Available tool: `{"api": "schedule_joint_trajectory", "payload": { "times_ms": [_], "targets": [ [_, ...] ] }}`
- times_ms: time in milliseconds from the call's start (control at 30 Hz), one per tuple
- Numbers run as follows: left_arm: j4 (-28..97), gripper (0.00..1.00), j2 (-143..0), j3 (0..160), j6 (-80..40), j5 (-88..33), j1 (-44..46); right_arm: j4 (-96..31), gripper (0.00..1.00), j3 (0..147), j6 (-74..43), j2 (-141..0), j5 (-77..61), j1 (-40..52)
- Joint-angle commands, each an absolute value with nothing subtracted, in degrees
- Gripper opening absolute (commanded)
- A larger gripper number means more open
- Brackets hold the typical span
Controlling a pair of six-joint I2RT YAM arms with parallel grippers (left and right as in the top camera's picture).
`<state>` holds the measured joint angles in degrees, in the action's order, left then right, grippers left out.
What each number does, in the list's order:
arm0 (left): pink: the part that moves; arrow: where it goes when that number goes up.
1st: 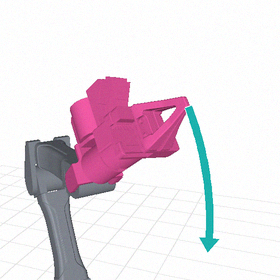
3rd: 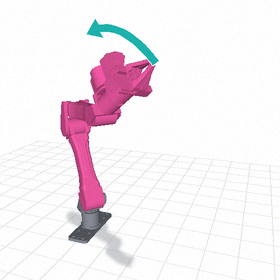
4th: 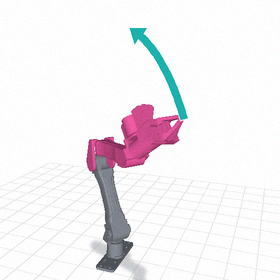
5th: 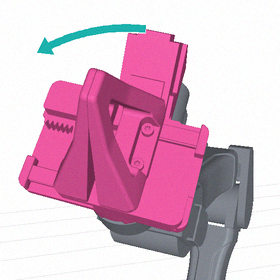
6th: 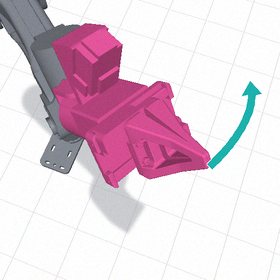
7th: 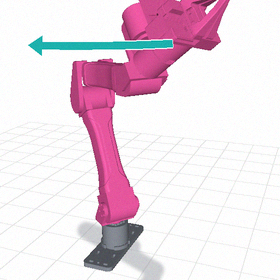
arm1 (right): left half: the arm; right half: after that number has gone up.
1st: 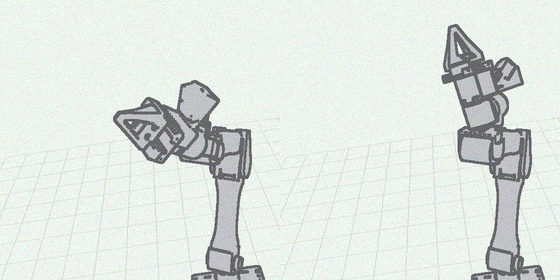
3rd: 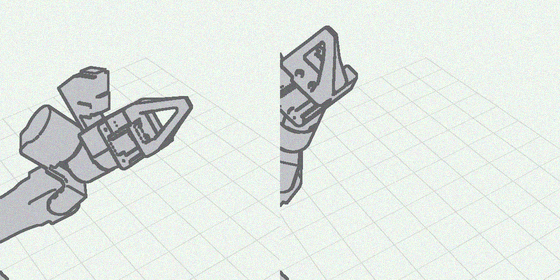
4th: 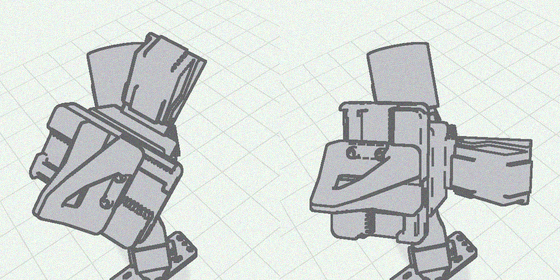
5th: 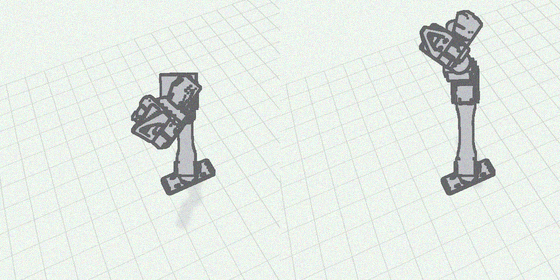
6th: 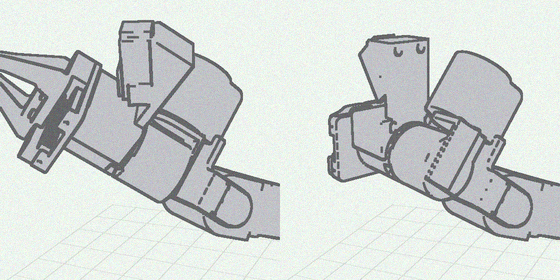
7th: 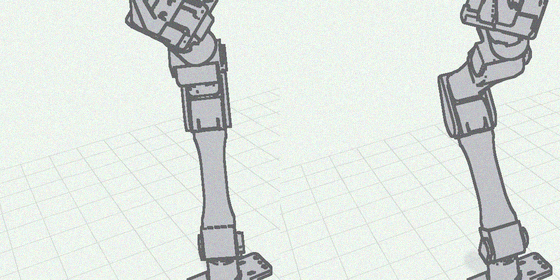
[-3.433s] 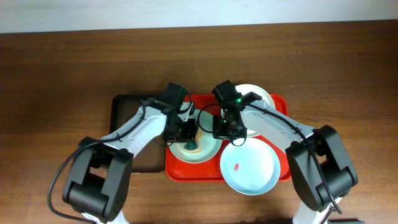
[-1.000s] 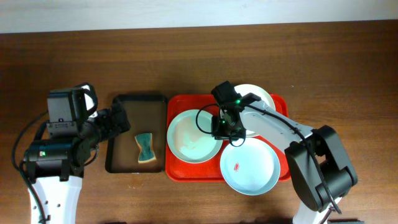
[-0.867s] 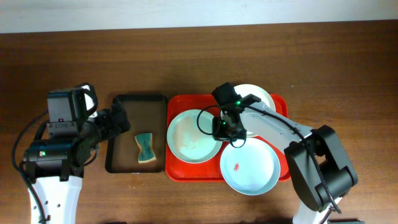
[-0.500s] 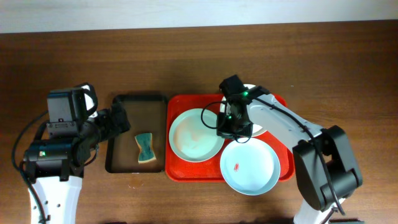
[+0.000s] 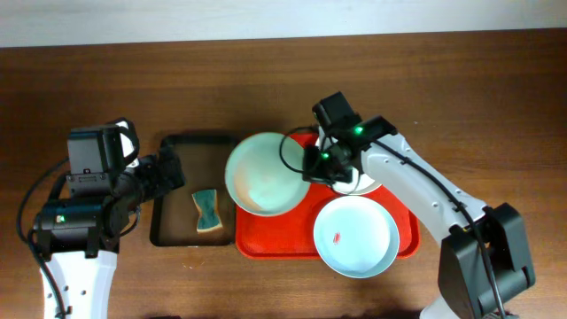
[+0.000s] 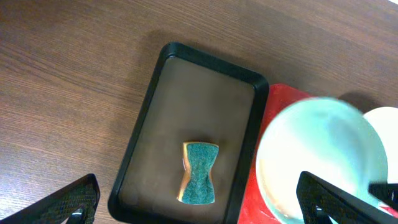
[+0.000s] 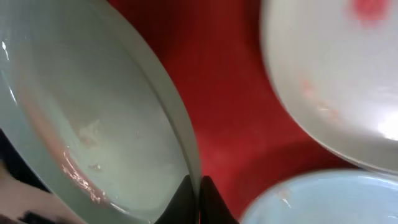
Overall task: Clean dirty plates on tray and stack at the side
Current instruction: 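Retract the left arm to rest and lift the pale green plate with the right gripper, then swing the pale green plate up and over toward the right side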
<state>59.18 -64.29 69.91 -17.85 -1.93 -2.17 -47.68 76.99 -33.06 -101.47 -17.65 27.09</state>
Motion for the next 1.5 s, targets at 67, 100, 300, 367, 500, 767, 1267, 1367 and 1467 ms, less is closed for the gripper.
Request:
{"api": "schedule_joint_trajectory", "payload": {
  "times_ms": [67,100,300,367,500,767,1267,1367,1467],
  "targets": [
    [59.3,0.99,-64.2,70.4,-18.4,-2.2,-2.5,-37.8,0.04,78.7,-38.1,-100.7,-11.6,32.6],
    [59.3,0.99,-64.2,70.4,-18.4,-2.2,-2.5,-36.0,0.04,78.7,-38.3,-101.3,-10.3,33.3],
    [59.2,0.99,-64.2,70.4,-18.4,-2.2,-2.4,-27.2,0.04,78.7,-38.4,-102.7,4.1,39.2],
    [59.3,0.99,-64.2,70.4,-18.4,-2.2,-2.4,-25.2,0.04,78.7,-38.2,-102.8,7.0,40.6],
    [59.3,0.99,-64.2,70.4,-18.4,-2.2,-2.4,-20.1,0.04,78.7,-32.9,-102.8,12.9,43.6],
    [59.3,0.99,-64.2,70.4,-18.4,-2.2,-2.4,-9.4,0.04,78.7,-13.1,-102.8,14.2,44.7],
    [59.3,0.99,-64.2,70.4,-18.4,-2.2,-2.4,6.2,0.04,78.7,16.4,-102.9,16.4,45.9],
    [59.3,0.99,-64.2,70.4,-18.4,-2.2,-2.4,10.6,0.04,78.7,21.9,-102.9,16.4,46.1],
    [59.3,0.99,-64.1,70.4,-18.4,-2.2,-2.4,13.9,0.04,78.7,28.7,-102.9,16.5,47.2]
  ]
}}
